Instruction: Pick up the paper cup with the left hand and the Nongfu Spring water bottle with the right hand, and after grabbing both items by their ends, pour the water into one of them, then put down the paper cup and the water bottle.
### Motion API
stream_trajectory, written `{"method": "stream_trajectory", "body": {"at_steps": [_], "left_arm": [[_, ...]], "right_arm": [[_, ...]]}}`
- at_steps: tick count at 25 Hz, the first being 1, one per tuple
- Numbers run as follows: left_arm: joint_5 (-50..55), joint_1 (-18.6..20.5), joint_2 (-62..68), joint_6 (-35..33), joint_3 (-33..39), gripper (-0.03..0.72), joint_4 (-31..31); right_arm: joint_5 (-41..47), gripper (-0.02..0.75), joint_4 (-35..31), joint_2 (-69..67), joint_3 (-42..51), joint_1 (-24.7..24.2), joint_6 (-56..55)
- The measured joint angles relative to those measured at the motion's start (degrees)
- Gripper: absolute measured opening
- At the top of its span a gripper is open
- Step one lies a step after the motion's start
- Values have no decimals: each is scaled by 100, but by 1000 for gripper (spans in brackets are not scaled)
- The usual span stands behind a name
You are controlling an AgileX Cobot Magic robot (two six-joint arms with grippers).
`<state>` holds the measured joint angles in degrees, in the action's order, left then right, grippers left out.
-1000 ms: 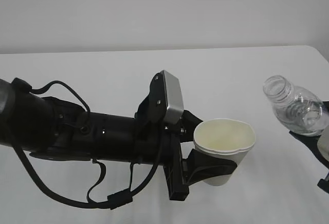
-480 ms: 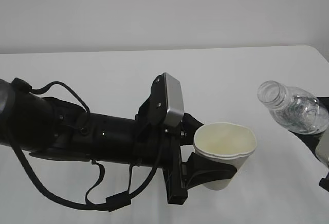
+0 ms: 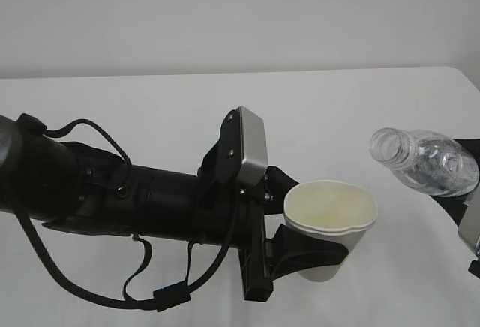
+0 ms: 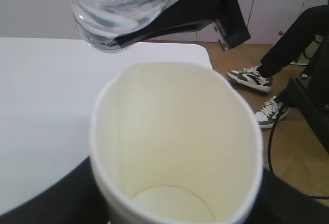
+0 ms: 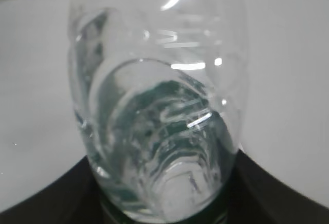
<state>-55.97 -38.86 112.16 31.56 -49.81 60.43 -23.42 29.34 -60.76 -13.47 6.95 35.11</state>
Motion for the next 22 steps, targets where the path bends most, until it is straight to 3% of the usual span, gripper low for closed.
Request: {"method": "stream_trajectory", "body": {"at_steps": [22], "left_arm": [[-311, 0, 0, 160, 0, 432, 242]], "right_arm": [[-292, 426, 0, -54, 0, 0, 1159]]}}
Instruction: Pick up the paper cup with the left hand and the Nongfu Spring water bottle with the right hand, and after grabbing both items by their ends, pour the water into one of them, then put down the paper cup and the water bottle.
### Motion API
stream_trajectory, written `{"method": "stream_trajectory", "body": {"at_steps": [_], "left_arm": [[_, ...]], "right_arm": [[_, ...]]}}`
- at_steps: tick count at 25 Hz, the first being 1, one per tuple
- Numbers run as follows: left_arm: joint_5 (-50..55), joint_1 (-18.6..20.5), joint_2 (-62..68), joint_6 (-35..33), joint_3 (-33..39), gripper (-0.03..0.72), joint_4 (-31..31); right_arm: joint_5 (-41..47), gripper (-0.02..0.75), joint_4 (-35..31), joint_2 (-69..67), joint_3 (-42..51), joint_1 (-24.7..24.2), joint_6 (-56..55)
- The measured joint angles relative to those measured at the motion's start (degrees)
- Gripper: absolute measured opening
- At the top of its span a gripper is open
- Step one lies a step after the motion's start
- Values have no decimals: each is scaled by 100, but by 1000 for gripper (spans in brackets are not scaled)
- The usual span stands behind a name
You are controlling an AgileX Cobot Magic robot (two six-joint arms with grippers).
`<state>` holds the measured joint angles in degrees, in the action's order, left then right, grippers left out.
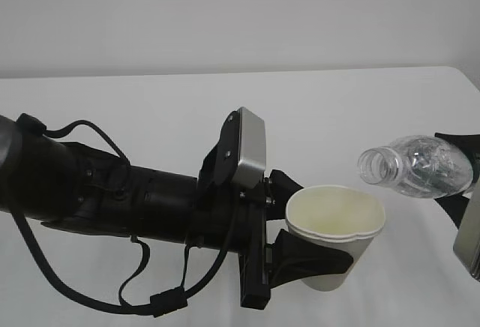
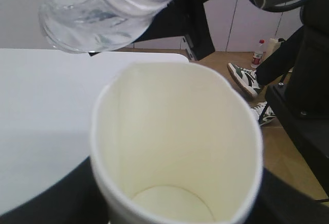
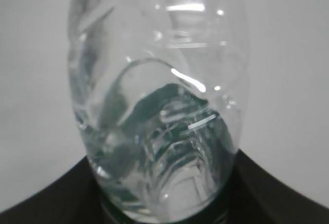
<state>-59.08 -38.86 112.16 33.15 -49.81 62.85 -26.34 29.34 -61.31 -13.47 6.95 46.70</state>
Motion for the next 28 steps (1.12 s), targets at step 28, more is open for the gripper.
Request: {"method": "stream_trajectory", "body": {"at_steps": [28], "left_arm": [[0, 0, 0, 10, 0, 431, 13]], "right_arm": [[-663, 426, -71, -460, -122, 10, 887]]}}
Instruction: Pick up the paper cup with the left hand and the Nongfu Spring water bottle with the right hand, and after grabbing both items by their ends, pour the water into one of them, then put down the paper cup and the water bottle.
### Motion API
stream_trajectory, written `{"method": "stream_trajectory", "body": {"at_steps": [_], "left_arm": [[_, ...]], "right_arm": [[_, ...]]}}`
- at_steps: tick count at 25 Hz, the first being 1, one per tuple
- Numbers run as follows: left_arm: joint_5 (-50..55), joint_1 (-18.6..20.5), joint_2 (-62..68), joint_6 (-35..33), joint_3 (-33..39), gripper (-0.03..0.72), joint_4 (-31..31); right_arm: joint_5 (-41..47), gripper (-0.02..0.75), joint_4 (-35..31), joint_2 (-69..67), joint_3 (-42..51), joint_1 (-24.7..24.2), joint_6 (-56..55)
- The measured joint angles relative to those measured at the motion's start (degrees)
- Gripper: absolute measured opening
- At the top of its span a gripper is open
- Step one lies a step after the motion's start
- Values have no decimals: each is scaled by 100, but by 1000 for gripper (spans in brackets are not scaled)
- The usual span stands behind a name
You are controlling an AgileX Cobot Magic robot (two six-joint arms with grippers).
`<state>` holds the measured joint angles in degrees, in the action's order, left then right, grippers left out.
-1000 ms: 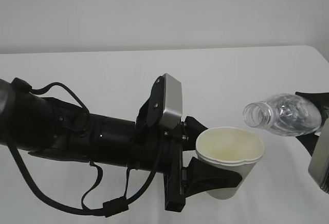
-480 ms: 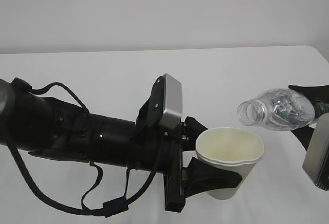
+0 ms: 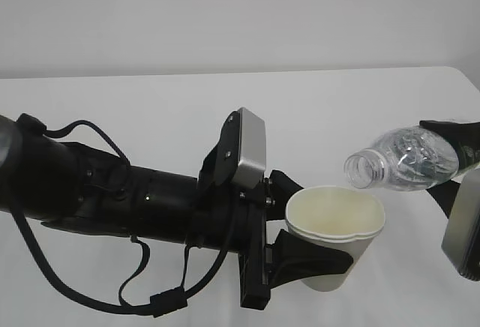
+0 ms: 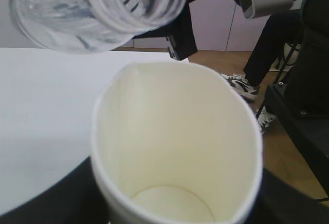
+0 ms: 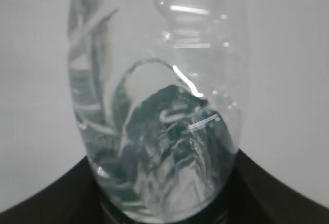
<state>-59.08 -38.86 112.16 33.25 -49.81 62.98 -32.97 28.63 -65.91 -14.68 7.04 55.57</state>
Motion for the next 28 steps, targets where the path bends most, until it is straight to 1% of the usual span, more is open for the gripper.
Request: {"method": "stream_trajectory", "body": {"at_steps": [28], "left_arm": [[0, 0, 0, 0, 0, 430, 0]], "right_arm": [[-286, 426, -153, 0, 0, 0, 776]]}}
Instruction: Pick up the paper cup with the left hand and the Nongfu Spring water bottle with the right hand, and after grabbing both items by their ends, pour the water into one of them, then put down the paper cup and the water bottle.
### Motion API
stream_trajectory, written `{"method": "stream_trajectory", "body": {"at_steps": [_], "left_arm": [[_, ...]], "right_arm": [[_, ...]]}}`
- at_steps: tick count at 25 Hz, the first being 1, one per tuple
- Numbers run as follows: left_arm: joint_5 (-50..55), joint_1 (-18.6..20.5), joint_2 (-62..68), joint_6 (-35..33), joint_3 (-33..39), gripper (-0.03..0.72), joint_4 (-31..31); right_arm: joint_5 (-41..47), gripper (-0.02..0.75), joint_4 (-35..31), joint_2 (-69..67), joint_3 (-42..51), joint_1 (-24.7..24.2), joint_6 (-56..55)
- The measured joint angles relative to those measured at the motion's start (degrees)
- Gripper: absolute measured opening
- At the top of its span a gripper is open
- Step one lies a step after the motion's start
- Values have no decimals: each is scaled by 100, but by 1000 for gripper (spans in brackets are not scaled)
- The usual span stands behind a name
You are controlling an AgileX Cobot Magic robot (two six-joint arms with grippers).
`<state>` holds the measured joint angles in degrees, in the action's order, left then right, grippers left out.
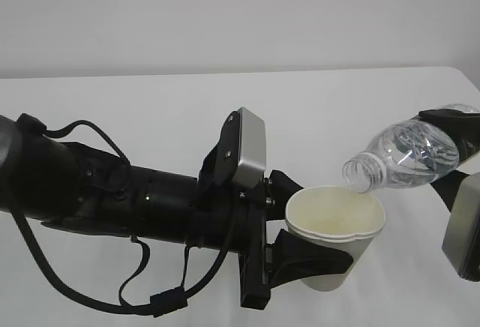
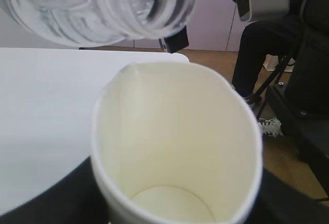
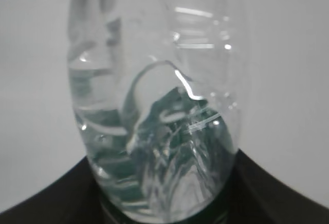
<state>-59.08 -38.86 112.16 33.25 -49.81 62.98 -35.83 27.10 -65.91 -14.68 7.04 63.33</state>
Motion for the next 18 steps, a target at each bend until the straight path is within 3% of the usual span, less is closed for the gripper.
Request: {"method": "stream_trajectory", "body": {"at_steps": [18], "left_arm": [[0, 0, 0, 0, 0, 429, -10]], "right_arm": [[-115, 426, -198, 0, 0, 0, 343]]}}
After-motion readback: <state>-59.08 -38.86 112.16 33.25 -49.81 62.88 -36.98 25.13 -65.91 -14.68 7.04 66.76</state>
